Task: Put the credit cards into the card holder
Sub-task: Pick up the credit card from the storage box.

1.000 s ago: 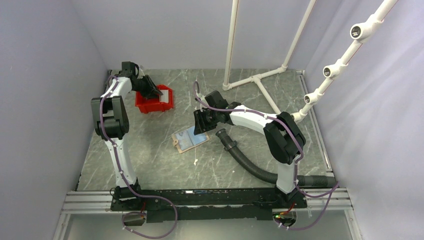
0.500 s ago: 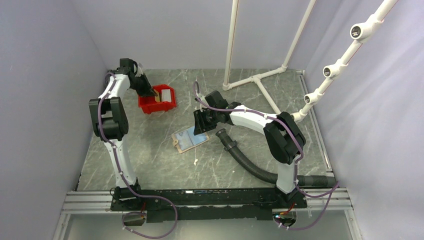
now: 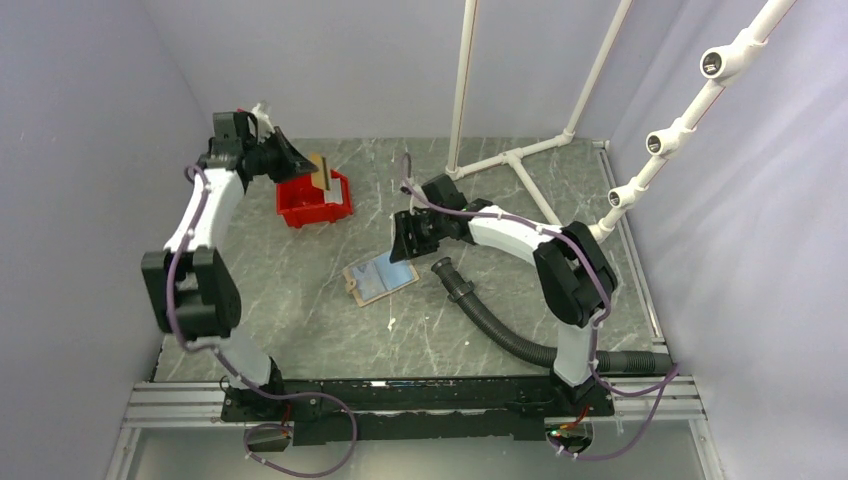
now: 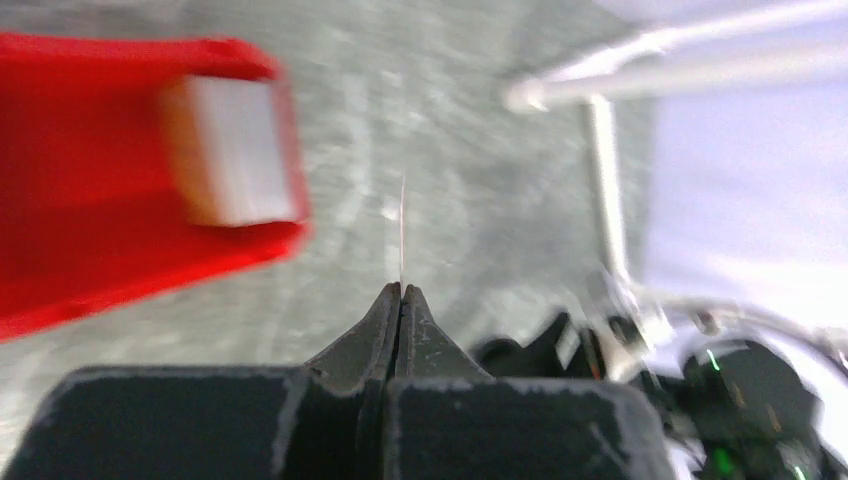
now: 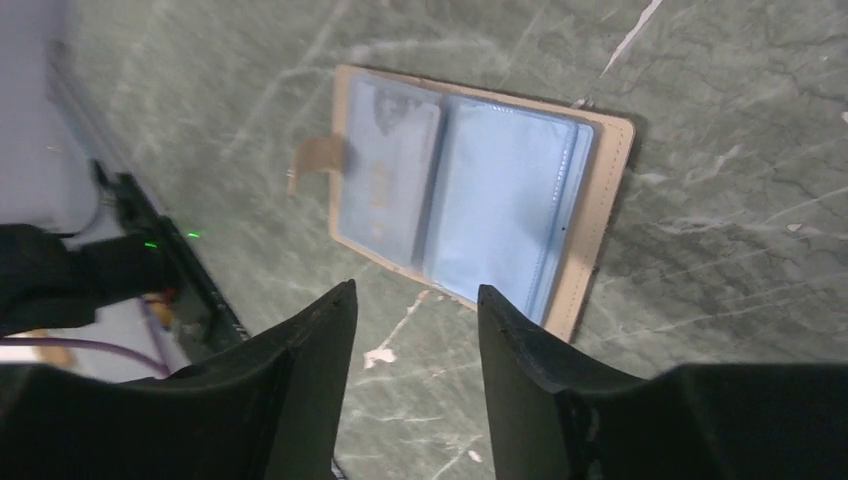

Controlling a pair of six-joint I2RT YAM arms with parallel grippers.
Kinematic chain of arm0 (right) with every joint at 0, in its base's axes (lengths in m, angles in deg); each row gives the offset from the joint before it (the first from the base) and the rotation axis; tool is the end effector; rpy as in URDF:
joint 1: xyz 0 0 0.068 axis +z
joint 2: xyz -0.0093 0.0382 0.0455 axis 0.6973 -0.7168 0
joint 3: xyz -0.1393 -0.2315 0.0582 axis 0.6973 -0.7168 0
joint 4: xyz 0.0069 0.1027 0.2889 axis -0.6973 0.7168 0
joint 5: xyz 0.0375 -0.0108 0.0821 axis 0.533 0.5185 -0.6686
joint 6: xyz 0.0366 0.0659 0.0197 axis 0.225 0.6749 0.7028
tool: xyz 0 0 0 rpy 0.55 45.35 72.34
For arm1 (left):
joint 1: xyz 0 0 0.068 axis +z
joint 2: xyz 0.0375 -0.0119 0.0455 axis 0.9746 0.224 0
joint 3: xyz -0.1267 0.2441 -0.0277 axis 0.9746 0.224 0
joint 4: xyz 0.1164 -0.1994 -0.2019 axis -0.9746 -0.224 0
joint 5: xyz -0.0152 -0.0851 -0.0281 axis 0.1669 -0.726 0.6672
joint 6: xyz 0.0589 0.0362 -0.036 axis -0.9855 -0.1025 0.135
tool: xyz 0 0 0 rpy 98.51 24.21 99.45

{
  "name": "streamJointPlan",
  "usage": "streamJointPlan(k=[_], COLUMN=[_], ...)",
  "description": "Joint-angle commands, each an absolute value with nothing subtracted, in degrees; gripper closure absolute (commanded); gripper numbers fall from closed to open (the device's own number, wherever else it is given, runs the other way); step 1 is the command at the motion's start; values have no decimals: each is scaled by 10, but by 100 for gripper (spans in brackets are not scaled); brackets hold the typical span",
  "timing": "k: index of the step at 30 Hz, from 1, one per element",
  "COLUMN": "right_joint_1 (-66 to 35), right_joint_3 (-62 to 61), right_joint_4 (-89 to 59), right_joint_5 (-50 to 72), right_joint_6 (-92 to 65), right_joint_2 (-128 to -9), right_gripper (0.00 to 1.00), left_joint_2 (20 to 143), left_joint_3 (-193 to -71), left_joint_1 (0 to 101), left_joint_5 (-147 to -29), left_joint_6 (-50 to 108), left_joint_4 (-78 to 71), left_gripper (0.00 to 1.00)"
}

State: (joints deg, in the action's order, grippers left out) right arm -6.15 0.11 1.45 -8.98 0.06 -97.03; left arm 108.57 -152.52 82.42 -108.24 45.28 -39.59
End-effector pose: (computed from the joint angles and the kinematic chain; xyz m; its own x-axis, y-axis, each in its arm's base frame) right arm 0.3524 0.3156 0.1527 -0.8418 -0.2650 -0.4703 -0.5175 0.6440 0.5634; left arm 0.4739 0.0124 0.2907 -0.7327 -0.4744 -0.4880 -0.0838 0.7744 -0.6271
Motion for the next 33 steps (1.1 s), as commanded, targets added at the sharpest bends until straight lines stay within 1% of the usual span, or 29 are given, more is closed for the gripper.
streamJointPlan(k=[1, 2, 5, 6, 9, 13, 20, 25, 27, 29, 33], right_joint_1=[-93, -97, -115, -122, -135, -144, -149, -150, -150, -151, -154], right_joint_3=[-16, -33, -83, -98, -147, -189, -226, -241, -244, -253, -262], right_joint_4=[-92, -139, -262, -296, -410, -485, -491, -590, -623, -656, -680], right_joint_5=[-184, -197, -229, -237, -249, -245, -216, -237, -242, -243, -237], right_joint_6=[88, 124, 214, 244, 330, 393, 400, 475, 496, 514, 529], right_joint_2=[-883, -863, -829, -826, -815, -812, -788, -808, -814, -815, -814], right_gripper=[46, 44, 39, 38, 38, 41, 42, 53, 55, 55, 51], left_joint_2=[967, 948, 899, 885, 859, 837, 782, 802, 810, 811, 808], left_joint_3=[-1340, -1286, -1176, -1143, -1075, -1017, -985, -965, -960, -959, -959], left_joint_1=[775, 753, 712, 698, 656, 635, 630, 623, 618, 614, 611], left_joint_5=[-1283, -1279, -1242, -1225, -1166, -1121, -1079, -1083, -1081, -1079, -1073], left_joint_6=[626, 659, 748, 774, 820, 861, 859, 901, 912, 911, 907], left_joint_4=[-66, -13, 129, 180, 267, 350, 342, 410, 430, 429, 422], left_gripper=[100, 100, 100, 100, 100, 100, 100, 100, 100, 100, 100])
